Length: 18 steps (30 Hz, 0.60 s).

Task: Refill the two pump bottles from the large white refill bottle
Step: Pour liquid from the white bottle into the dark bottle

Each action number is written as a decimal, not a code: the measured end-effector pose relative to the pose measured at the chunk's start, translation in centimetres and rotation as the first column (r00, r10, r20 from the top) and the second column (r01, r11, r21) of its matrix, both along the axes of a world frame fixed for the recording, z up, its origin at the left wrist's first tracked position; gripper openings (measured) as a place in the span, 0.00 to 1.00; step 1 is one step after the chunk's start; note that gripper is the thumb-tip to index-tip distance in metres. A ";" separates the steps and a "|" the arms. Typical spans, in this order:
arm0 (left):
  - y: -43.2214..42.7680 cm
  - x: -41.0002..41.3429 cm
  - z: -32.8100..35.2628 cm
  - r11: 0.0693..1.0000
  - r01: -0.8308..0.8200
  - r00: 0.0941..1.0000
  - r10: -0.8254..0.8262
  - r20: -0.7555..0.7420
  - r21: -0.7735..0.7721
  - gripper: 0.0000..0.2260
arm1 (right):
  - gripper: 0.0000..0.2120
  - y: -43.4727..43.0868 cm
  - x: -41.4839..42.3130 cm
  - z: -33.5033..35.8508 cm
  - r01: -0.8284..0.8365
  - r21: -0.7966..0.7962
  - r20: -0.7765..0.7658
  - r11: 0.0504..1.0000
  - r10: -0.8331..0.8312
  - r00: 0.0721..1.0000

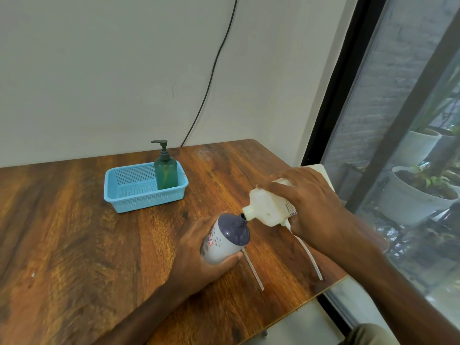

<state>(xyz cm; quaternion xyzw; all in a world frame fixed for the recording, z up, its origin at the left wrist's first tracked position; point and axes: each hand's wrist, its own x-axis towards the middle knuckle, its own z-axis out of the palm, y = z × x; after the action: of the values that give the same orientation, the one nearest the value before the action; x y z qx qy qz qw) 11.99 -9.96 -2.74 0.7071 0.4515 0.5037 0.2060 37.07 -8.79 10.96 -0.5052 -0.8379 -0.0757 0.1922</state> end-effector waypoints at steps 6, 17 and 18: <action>0.0 0.0 0.0 1.000 -0.012 1.000 0.012 -0.008 0.001 0.37 | 0.46 0.5 0.2 -0.2 -0.026 0.082 0.003 0.996 0.026 1.000; 0.1 -0.1 -0.3 1.000 -0.021 1.000 0.021 -0.009 0.006 0.38 | 0.44 0.3 -0.2 0.6 -0.009 0.065 0.055 0.998 0.006 0.998; 0.2 -0.1 -0.3 1.000 -0.018 1.000 0.018 -0.008 0.006 0.38 | 0.44 0.3 -0.2 0.6 -0.013 0.077 0.061 0.997 0.008 0.998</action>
<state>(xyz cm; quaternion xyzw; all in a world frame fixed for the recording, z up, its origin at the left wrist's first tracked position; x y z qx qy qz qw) 11.92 -9.79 -3.02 0.7054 0.4573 0.5041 0.1978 36.88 -8.44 11.59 -0.4904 -0.8424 -0.1224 0.1867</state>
